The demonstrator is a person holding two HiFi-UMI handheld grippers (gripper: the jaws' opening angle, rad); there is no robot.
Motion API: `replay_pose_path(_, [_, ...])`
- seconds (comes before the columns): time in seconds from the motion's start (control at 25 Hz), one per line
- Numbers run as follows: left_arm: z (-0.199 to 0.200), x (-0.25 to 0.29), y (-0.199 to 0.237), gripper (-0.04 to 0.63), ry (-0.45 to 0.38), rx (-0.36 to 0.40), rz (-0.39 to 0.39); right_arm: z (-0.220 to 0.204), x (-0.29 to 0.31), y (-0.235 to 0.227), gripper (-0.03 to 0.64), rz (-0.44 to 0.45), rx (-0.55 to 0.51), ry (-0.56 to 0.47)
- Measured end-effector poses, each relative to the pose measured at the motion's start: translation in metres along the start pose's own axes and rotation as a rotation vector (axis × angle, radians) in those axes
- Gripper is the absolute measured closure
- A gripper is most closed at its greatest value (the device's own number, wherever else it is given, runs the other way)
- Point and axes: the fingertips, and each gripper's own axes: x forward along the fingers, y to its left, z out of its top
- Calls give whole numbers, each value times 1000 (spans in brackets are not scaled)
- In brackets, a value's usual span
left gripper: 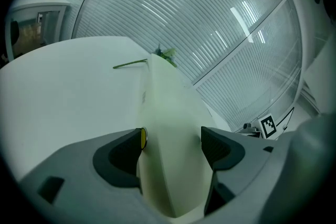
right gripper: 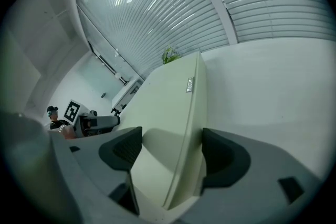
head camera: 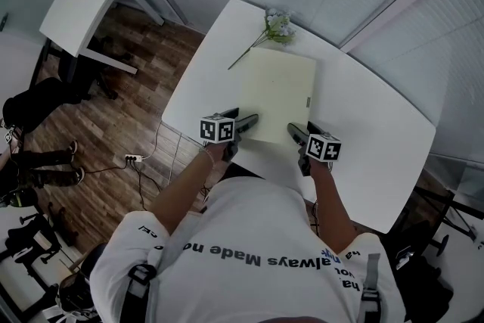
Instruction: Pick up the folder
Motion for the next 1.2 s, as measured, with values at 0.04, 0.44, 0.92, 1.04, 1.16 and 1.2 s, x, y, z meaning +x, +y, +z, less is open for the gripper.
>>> replay_pose_path(0.04, [0, 0, 0, 268, 1, 7, 2, 0, 0, 0, 306, 0, -2, 1])
replay_pose_path(0.44, [-1, -1, -4, 270, 12, 64, 35, 4, -6, 2, 308, -23, -33, 7])
replay_pose_path(0.92, [8, -14, -10, 270, -22, 82, 39, 15, -14, 16, 308, -27, -62, -16])
replay_pose_path(1.04, [13, -18, -17, 270, -34, 94, 38, 19, -19, 20, 308, -28, -74, -26])
replay_pose_path(1.16, [18, -22, -22, 270, -50, 109, 36, 25, -25, 24, 308, -29, -86, -43])
replay_pose_path(1.2, [20, -23, -24, 270, -55, 115, 36, 27, -26, 26, 308, -29, -91, -49])
